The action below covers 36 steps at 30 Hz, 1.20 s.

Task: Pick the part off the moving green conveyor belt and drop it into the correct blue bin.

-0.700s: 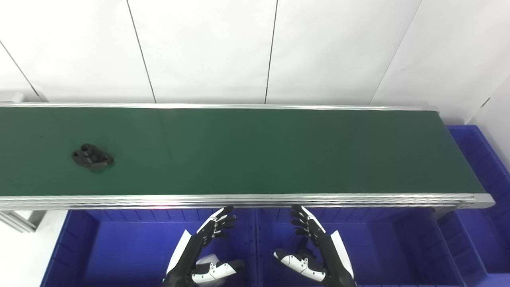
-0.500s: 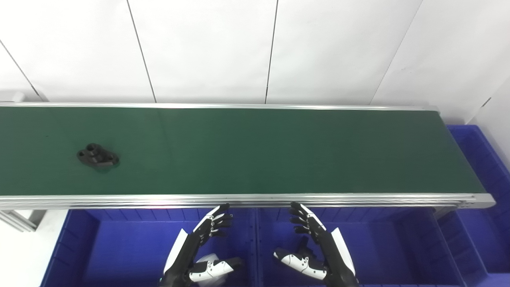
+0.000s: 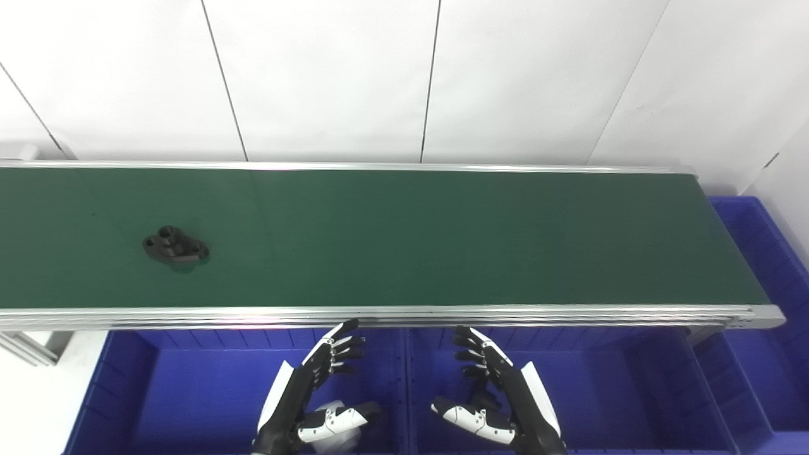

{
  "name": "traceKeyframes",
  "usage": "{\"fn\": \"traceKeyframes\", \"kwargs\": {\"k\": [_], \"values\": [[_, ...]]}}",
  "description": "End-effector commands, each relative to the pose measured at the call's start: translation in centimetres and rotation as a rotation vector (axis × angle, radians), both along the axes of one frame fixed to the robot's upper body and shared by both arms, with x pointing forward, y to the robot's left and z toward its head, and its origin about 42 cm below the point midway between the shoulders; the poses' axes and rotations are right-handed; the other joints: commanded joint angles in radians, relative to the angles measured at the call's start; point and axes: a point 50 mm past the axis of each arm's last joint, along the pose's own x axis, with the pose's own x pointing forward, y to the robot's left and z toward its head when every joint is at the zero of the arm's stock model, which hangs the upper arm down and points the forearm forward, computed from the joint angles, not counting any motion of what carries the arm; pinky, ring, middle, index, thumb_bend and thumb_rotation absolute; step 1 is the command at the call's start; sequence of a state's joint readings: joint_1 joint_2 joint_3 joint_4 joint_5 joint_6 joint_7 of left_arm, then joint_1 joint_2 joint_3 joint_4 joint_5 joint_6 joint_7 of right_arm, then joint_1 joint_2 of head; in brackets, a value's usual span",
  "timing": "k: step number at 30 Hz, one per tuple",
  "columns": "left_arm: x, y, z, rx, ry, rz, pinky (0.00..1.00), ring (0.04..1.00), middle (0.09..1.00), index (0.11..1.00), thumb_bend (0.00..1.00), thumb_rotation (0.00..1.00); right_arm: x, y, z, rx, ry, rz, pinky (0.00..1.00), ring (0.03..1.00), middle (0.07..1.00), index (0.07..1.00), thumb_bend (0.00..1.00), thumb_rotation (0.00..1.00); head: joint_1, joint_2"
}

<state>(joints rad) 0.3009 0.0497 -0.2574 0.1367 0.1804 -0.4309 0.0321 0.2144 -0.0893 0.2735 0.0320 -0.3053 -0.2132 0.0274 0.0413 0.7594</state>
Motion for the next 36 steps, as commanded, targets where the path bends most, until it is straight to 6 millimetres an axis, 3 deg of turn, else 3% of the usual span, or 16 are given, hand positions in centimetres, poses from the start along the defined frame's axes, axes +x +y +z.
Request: {"fn": "traceKeyframes", "kwargs": {"k": [1,7,13,18,20,28,36], "values": [[0.4,-0.1,0.6,-0.011,-0.05,-0.009,0.73,0.809,0.848,0.894,0.71,0.51,0.6,0.2,0.8,0.012,-0.052,0.01,0.67,0.763,0.83,0.863,0.72,0.36,0.009,-0.001],[0.2,-0.6,0.7,-0.015,-0.042,0.005,0.71,0.8,0.842,0.888,0.71,0.49,0.4,-0.3,0.4,0.012,-0.057,0.011,0.68,0.778,0.833,0.864,0.72,0.37,0.041,-0.027],[-0.1,-1.0,-0.2,0.006,-0.024,-0.014,0.71,0.787,0.82,0.888,0.73,0.52,-0.2,-0.9,-0.4,0.009,-0.039,0.01,0.63,0.737,0.825,0.86,0.73,0.37,0.132,-0.121],[-0.2,-1.6,-0.9,-0.007,0.0,-0.034,0.7,0.782,0.823,0.89,0.74,0.48,-0.4,-1.7,-1.2,0.023,-0.036,0.02,0.71,0.801,0.842,0.874,0.71,0.36,0.196,-0.175],[-0.2,-1.7,-1.0,-0.009,0.006,-0.036,0.69,0.774,0.816,0.882,0.75,0.46,-0.5,-1.9,-1.5,0.009,-0.039,0.022,0.71,0.8,0.842,0.875,0.7,0.37,0.213,-0.201],[0.0,-1.8,-1.4,0.019,0.005,-0.04,0.69,0.774,0.814,0.861,0.78,0.44,-0.4,-2.1,-2.3,-0.001,-0.043,0.019,0.69,0.793,0.833,0.87,0.69,0.34,0.209,-0.239],[0.2,-1.9,-1.7,0.031,0.004,-0.036,0.67,0.757,0.801,0.852,0.78,0.43,-0.3,-2.1,-2.6,0.017,-0.042,0.016,0.67,0.781,0.829,0.866,0.69,0.3,0.203,-0.246]]}}
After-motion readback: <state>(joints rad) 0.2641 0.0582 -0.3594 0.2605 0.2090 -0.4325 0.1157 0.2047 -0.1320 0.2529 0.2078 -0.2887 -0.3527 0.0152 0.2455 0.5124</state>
